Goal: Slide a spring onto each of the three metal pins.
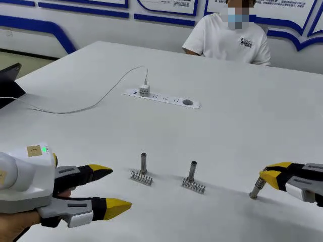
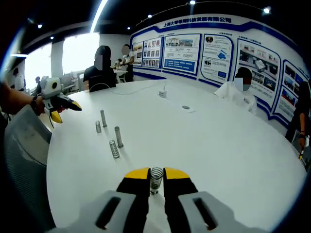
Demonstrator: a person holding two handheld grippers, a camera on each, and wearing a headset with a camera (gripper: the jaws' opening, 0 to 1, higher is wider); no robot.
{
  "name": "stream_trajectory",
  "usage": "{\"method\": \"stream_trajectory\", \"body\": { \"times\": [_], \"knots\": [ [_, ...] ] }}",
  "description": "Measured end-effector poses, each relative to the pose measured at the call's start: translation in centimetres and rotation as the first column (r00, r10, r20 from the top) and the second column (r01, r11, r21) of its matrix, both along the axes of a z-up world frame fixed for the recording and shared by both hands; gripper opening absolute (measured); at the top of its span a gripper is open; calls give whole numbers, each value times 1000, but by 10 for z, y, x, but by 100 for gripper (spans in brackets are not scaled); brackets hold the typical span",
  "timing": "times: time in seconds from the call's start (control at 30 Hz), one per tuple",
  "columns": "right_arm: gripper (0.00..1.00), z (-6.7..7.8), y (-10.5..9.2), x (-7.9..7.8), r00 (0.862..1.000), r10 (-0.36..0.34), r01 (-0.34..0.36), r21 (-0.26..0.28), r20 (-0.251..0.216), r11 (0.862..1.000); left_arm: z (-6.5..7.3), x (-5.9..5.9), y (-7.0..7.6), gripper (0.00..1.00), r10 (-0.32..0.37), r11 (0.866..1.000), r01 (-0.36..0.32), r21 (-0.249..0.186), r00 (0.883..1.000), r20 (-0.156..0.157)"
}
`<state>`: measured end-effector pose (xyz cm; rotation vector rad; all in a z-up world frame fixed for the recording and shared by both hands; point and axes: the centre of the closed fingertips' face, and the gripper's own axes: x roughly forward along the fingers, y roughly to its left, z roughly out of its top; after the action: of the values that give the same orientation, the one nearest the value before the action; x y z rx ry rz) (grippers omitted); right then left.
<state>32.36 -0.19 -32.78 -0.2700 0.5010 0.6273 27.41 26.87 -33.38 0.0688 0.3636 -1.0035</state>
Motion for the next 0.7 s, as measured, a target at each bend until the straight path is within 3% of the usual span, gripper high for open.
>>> {"method": "stream_trajectory", "body": {
  "times": [0.7],
  "knots": [
    [12,-27,-1,-2,999,-3,1,-28,-53,1000,0,-1,1,58,4,1000,-4,1,1000,-2]
  ]
}}
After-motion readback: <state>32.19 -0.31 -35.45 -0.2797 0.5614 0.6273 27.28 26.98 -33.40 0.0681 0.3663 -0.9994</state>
